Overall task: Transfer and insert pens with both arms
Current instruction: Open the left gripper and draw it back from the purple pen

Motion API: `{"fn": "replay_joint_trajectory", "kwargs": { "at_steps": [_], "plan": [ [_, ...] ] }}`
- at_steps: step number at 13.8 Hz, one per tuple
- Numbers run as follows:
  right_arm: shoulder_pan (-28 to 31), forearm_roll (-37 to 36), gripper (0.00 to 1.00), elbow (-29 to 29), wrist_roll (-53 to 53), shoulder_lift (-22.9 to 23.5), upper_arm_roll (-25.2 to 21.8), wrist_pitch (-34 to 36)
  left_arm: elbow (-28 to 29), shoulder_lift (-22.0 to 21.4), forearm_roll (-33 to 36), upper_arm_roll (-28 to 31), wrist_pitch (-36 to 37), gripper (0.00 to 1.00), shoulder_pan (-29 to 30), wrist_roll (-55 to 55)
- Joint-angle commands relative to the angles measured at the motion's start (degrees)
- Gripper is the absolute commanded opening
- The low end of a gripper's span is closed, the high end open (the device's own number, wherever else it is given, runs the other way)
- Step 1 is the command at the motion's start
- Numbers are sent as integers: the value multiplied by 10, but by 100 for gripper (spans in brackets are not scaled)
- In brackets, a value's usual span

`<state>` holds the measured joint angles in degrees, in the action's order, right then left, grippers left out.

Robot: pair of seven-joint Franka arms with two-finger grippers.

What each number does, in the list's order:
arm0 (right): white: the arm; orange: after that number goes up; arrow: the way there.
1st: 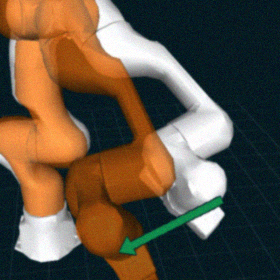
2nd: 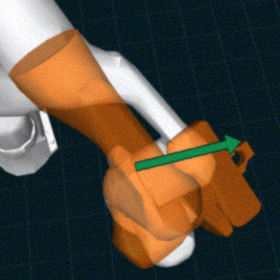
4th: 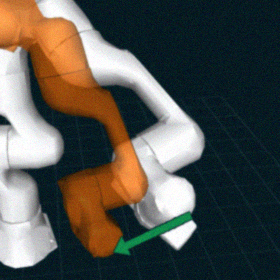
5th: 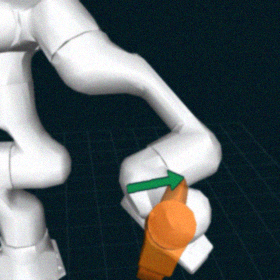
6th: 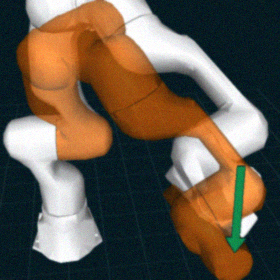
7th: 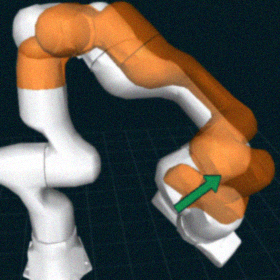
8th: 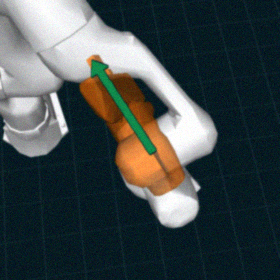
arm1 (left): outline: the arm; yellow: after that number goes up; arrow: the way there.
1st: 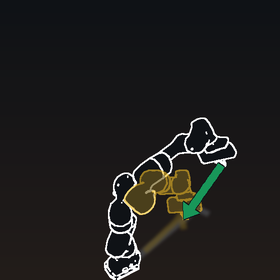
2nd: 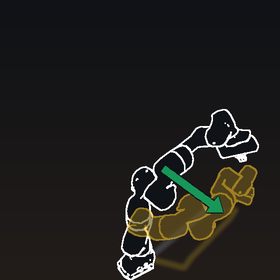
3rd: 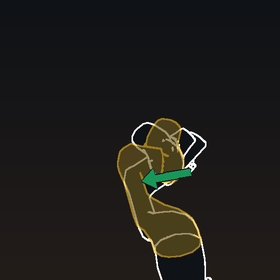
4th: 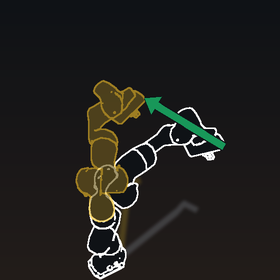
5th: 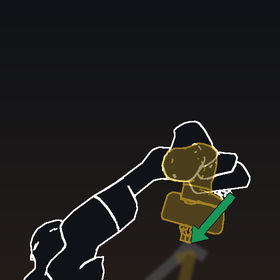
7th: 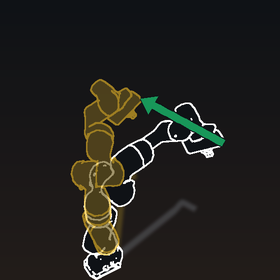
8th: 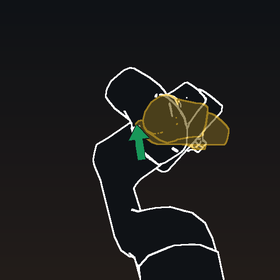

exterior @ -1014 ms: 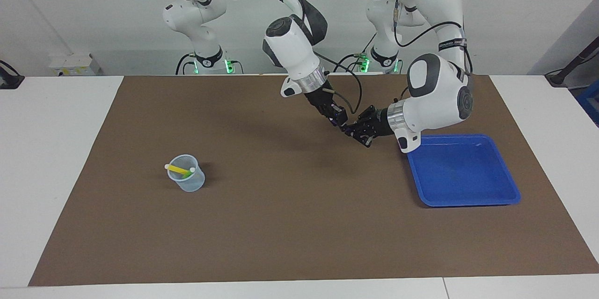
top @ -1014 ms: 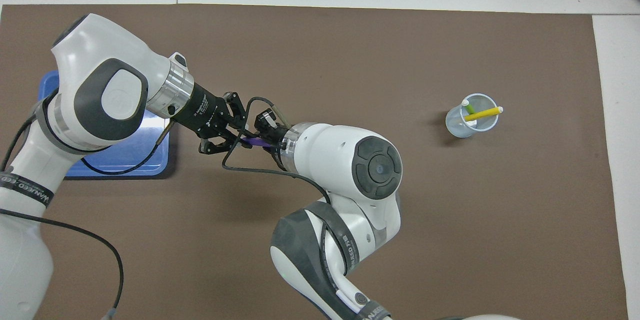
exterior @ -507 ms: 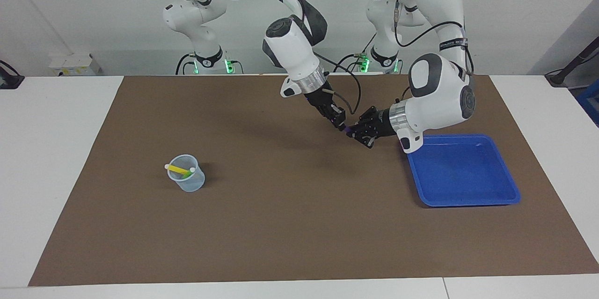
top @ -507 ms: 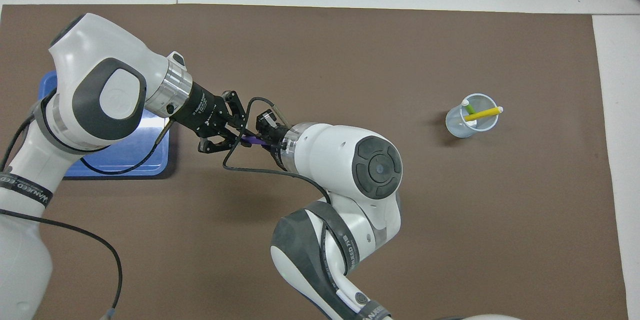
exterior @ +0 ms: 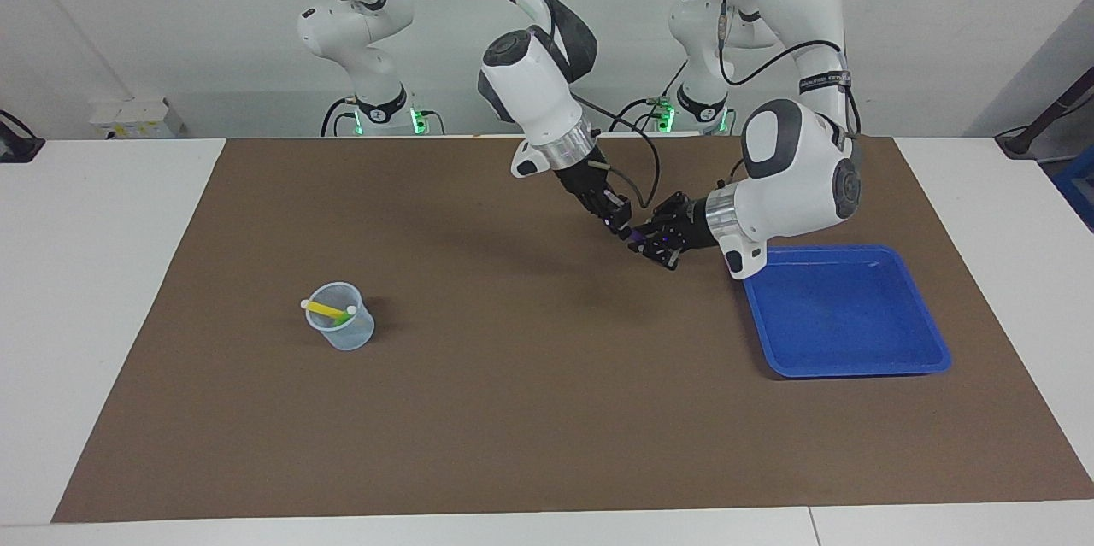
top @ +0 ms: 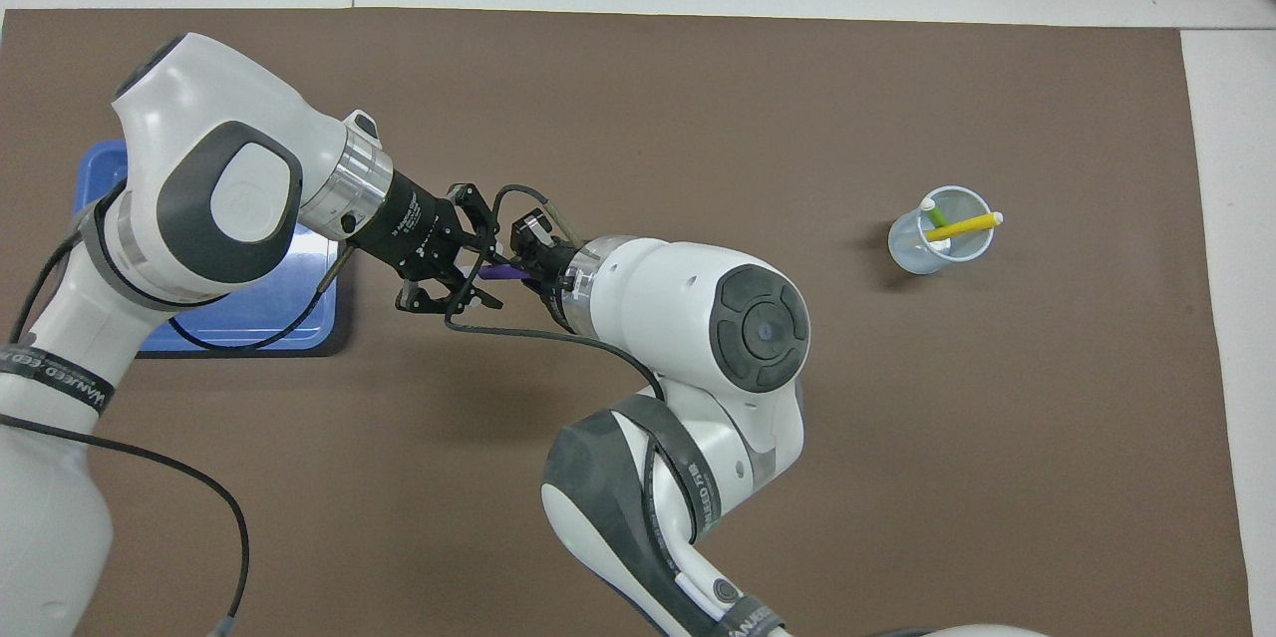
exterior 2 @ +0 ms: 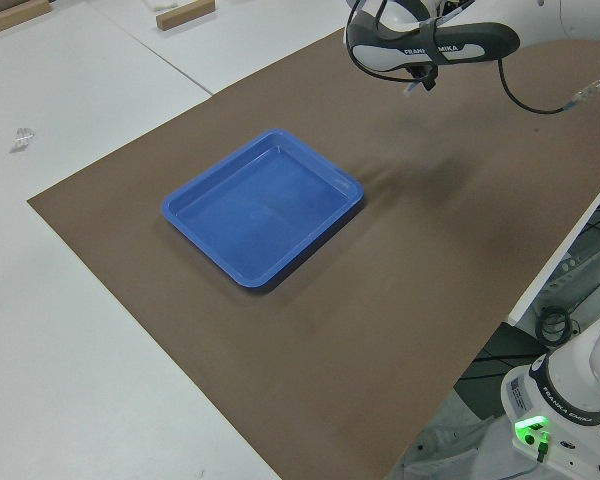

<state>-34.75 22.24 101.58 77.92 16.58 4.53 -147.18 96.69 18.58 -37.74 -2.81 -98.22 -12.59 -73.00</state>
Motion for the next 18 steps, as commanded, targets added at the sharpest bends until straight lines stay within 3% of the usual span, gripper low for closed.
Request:
{"fn": "replay_joint_trajectory", "kwargs": {
  "at_steps": [1,2,7,11,14,18],
  "plan": [
    [9,1,0,-9,-46,-1,-2,25,22,-18,-1,6,1,85,-7,4],
    [12,1,0,-9,-60,-3,-5,33,24,-20,-1,6,1,92,-7,5],
    [45,0,0,-11,-113,-10,-6,51,34,-23,15,7,3,99,-2,28],
    [50,-1,0,-11,-135,-11,-8,65,54,-33,141,11,3,99,8,206],
    [64,-32,0,-10,-153,-21,-8,79,53,-34,186,13,4,99,12,301],
    [110,-122,0,-10,-252,-49,-7,174,48,-42,277,12,1,100,44,615]
  ]
}}
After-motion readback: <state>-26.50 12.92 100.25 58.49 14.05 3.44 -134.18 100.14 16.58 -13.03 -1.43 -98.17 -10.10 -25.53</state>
